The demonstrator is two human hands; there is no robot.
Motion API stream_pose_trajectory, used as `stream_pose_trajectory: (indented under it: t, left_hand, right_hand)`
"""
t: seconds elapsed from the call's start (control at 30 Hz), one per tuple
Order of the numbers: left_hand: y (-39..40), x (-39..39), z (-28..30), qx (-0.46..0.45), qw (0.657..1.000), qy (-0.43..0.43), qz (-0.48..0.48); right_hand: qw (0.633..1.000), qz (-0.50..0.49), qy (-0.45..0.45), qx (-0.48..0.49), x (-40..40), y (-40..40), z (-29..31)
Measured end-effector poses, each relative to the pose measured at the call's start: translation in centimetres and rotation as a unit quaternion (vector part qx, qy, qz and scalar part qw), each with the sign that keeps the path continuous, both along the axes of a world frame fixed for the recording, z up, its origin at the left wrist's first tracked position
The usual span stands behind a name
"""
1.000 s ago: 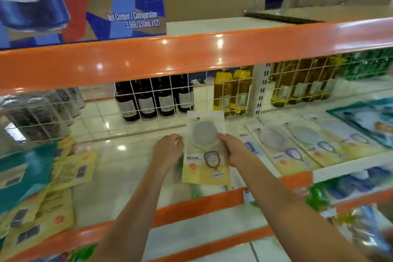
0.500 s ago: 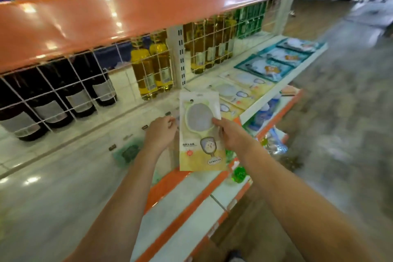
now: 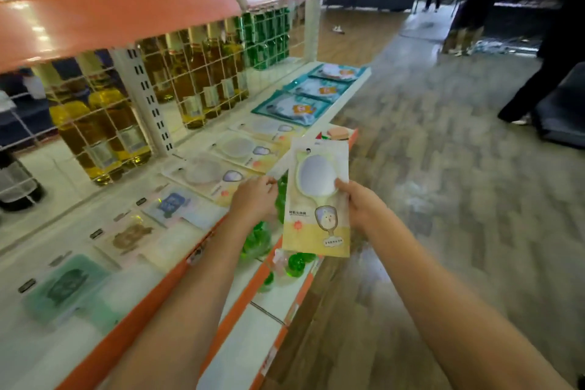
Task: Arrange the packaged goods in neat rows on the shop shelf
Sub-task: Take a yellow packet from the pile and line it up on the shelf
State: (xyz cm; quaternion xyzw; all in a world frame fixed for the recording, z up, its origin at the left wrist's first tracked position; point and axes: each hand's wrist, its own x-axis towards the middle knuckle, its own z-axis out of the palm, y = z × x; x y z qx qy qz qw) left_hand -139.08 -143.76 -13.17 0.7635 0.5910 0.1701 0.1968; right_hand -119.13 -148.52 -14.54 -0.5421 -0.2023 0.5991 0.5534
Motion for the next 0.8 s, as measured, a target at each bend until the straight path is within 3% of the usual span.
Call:
stream_pose_trajectory:
  t: [0.4, 0.8]
  left_hand:
    - [-0.4, 20.5, -0.8, 0.022, 0.991, 0.033, -0.130]
    - [3.1, 29.7, -2.4, -0.009, 0.982, 0.047, -0.184]
  right_hand:
    - [0.996, -0.084, -0.003, -0.018, 18.9, -5.3, -0.7]
    - [0.984, -0.169, 0.019, -0.048, 28.0, -3.3, -3.2]
